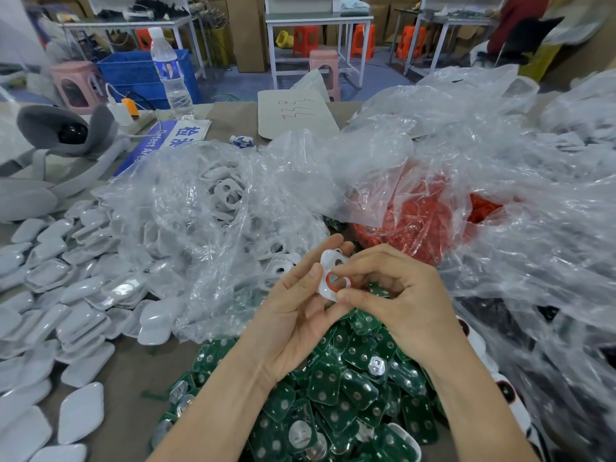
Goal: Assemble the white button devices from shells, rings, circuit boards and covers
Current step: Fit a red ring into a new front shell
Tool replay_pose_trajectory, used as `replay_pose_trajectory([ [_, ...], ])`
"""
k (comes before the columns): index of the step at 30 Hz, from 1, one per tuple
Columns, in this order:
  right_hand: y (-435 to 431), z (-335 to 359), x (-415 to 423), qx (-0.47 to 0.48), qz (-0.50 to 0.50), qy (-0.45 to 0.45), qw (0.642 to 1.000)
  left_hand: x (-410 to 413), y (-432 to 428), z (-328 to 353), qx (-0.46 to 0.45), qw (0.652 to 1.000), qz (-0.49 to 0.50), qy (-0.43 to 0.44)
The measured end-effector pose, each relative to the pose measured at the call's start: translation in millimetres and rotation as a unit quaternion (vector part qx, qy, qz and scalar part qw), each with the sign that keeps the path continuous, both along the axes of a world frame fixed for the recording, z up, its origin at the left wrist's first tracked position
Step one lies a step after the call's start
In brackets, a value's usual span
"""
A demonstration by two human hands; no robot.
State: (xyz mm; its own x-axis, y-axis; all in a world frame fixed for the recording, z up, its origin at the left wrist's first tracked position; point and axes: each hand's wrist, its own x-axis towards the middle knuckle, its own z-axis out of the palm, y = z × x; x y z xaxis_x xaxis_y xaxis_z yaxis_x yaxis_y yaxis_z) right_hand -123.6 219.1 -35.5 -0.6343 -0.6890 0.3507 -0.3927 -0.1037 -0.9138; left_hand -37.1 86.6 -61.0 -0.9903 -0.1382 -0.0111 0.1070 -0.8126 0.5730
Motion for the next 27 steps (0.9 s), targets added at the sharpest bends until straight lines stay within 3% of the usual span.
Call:
replay_pose_trajectory([
  [6,-5,-3,1,0.000,-0.007,-0.016,1.000,1,5,3,0.062,0.998,0.008,-0.018],
  [11,-12,-11,6,0.079,-0.089,0.058,0.991,1,7,-2,0.035,0.998,0.014,-0.048],
  [15,-11,-11,5,0.128,-0.077,0.079,0.986,0,5,-3,-0.012,0.997,0.055,-0.060],
  [19,-12,-13,6,0.111,-0.046,0.003,0.993,-1,4,-3,-0.045,0.993,0.082,-0.066],
  [24,-14,-15,7,0.020,-0.060,-0.081,0.995,-4,11,-4,-0.086,0.986,0.124,-0.065],
  [27,-16,-20,6,0.019,-0.085,-0.140,0.986,-4,17,-2,-0.132,0.978,0.155,-0.050],
])
